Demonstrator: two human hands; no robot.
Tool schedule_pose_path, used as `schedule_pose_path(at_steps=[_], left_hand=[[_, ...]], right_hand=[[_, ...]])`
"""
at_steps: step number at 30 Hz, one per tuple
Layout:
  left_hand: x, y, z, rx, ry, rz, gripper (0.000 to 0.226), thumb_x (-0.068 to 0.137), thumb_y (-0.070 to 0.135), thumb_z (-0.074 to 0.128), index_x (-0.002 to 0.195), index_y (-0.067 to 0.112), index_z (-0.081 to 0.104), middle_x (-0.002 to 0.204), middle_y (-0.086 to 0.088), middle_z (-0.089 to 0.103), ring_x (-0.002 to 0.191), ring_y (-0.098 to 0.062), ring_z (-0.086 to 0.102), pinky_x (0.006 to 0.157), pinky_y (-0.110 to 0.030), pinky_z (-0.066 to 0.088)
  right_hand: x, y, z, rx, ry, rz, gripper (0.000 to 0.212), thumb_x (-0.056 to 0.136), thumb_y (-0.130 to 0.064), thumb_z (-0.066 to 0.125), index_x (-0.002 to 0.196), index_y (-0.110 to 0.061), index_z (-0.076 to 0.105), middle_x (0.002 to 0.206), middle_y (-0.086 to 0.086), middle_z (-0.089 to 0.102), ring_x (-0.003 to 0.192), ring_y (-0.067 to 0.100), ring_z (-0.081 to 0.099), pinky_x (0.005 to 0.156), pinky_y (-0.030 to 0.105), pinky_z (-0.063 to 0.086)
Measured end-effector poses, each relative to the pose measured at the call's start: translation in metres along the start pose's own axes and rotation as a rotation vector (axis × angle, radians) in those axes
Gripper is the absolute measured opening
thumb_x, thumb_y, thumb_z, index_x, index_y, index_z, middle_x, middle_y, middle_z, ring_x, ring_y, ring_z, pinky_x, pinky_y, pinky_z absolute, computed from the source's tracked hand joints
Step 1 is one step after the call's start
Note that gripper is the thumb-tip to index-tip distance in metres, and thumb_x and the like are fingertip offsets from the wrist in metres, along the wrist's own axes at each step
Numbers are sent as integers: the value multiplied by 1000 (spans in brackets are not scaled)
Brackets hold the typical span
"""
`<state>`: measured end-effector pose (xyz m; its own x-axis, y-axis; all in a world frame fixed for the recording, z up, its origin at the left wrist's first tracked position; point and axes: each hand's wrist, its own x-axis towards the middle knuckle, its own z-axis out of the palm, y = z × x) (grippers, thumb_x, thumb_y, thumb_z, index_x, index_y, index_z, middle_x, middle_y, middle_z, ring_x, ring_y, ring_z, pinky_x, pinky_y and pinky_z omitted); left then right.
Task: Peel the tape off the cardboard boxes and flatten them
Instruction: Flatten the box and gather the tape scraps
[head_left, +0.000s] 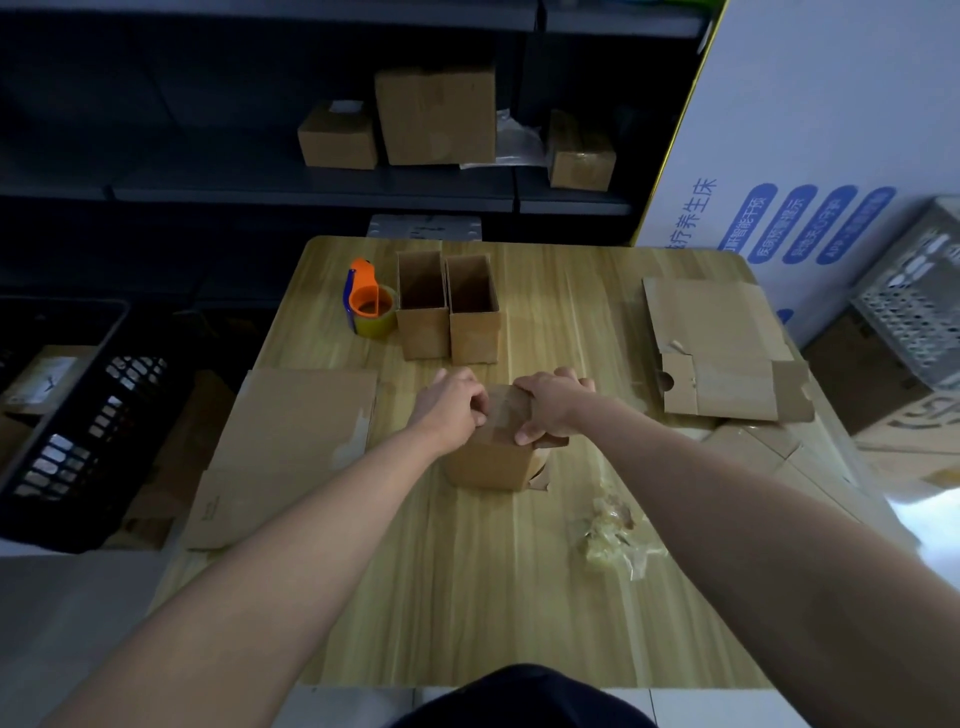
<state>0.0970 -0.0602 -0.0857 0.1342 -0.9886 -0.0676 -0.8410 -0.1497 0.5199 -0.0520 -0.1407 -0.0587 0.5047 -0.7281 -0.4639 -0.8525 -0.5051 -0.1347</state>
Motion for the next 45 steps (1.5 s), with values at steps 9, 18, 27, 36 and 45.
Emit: schedule_pose_path(at_steps=[9,18,27,36,45], left_hand=[[5,2,-9,64,-72,78,46,75,46,72,115,26,60,103,11,50,95,-9,40,86,-34,41],[14,13,-6,186,-71,167,29,76,38,69,90,24,48,95,5,52,95,-18,49,84,-36,43],[14,7,1,107,-22,178,14,83,9,57,91,20,55,98,4,53,102,-21,51,87,-38,45],[9,-23,0,115,-301,93,111,61,41,83,148,36,13,150,4,19,139,-22,13,110,-50,21],[11,-34,-24,-986,-354,-633,50,69,50,75,105,20,58,108,-9,61,96,-23,59,70,-32,53]], right_hand=[[-4,-4,-3,-9,1,43,79,72,-53,73,140,-34,37,133,-2,49,126,29,29,97,46,28],[-7,-6,-3,15,-5,57,81,75,-47,73,143,-31,32,139,0,43,128,31,28,101,49,26],[-9,-3,3,54,22,59,85,75,-46,73,145,-31,28,143,0,38,130,32,27,104,52,24],[-12,3,7,230,76,142,98,77,-49,70,151,-24,10,154,7,20,139,37,20,109,56,24],[-33,38,7,784,132,128,86,80,-55,65,147,-13,30,144,9,42,128,26,43,102,39,38]])
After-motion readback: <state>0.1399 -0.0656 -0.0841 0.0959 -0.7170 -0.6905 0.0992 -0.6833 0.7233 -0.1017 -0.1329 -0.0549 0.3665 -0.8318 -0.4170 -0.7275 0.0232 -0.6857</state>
